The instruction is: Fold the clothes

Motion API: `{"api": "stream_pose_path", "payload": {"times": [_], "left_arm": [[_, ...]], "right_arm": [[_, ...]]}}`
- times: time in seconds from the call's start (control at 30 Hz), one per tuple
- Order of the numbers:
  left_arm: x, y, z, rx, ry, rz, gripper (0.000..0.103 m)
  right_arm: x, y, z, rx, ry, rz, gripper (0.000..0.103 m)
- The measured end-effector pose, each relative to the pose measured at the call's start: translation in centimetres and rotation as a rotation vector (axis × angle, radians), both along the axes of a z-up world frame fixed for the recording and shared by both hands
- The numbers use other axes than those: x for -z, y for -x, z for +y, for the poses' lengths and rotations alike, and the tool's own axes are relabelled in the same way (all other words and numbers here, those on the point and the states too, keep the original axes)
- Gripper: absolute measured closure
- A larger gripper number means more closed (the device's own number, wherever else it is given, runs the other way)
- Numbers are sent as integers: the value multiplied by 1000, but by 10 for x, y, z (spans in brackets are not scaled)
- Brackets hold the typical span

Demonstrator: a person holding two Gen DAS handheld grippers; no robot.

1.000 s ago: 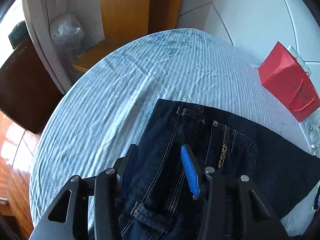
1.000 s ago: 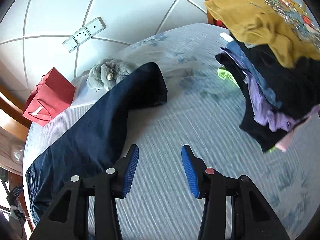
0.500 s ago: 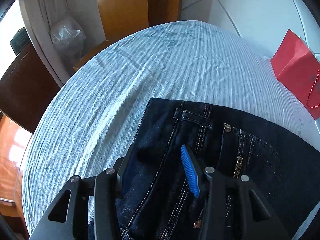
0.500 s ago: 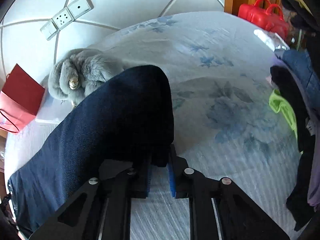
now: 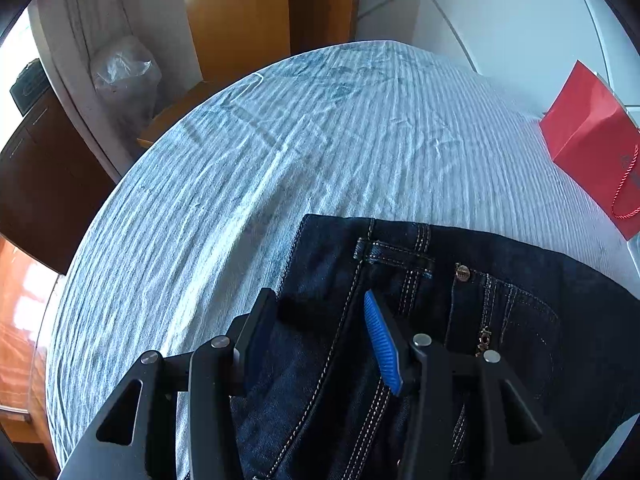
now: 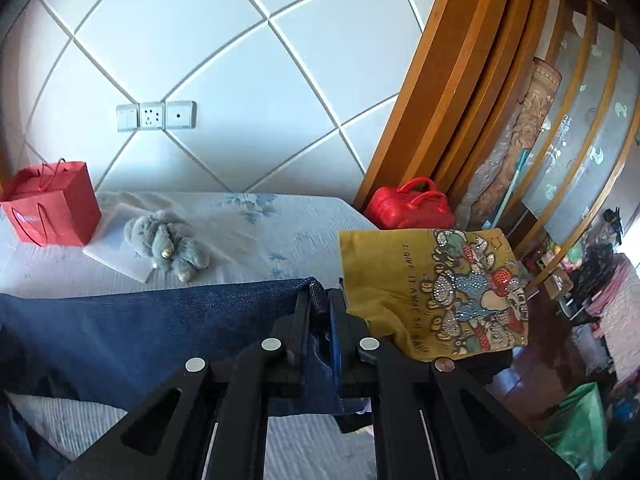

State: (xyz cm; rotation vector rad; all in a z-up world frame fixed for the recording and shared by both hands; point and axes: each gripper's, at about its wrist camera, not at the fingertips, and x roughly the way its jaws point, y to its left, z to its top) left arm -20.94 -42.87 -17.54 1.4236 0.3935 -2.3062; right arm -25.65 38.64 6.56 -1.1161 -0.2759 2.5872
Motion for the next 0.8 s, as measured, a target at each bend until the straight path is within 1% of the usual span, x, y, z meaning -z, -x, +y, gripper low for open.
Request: {"api": "stream_pose_path", "payload": {"times": [0.03,0.1,0.17,0.2,0.27,0.3,0.37,0.4,0.43,0.47,0.57,0.63,0.67,0.73,0.8], "left_arm": [[0,1,-1,-4,-2,-1,56],[1,4,-3,-12,-7,-4,55],[-1,5,-4,-14,-12,-22,55],[-3,4,-4,-16,-13,-30,55],[-14,-4,-3,-17,-9,-16,55],[-22,-12,-2,-15,-7,5,55],[-35,-32,-4,-18,0,29,55],[-41,-42,-5,-20,3,41,55],[-45,-53,-8,-25,0,47,55],[-47,-63,-9,-26,-10,51,55],[-53,-85,-12,-9,-26,58,55],[-57,-89,-10,24,-25,64,55],[-60,-89,-9,35,-29,69,55],[-62,-81,-8,66,-60,87,55],[-59,-66,-6,78,-72,87,55]], "right_arm": [[7,10,7,0,0,-30,95],[32,38,17,-10,3,-80,95],[66,67,24,18,7,-132,91],[78,75,27,41,17,-153,86],[101,92,31,87,37,-195,85],[102,88,29,75,91,-179,85],[96,74,21,54,135,-147,83],[95,62,17,39,146,-138,76],[94,49,12,25,158,-129,68],[94,38,9,14,170,-130,64],[100,6,2,-3,214,-153,64],[103,-14,-2,-17,246,-162,64],[106,-19,-5,-27,240,-169,64],[110,-22,-11,-37,244,-190,64],[110,-18,-17,-59,257,-195,64]]}}
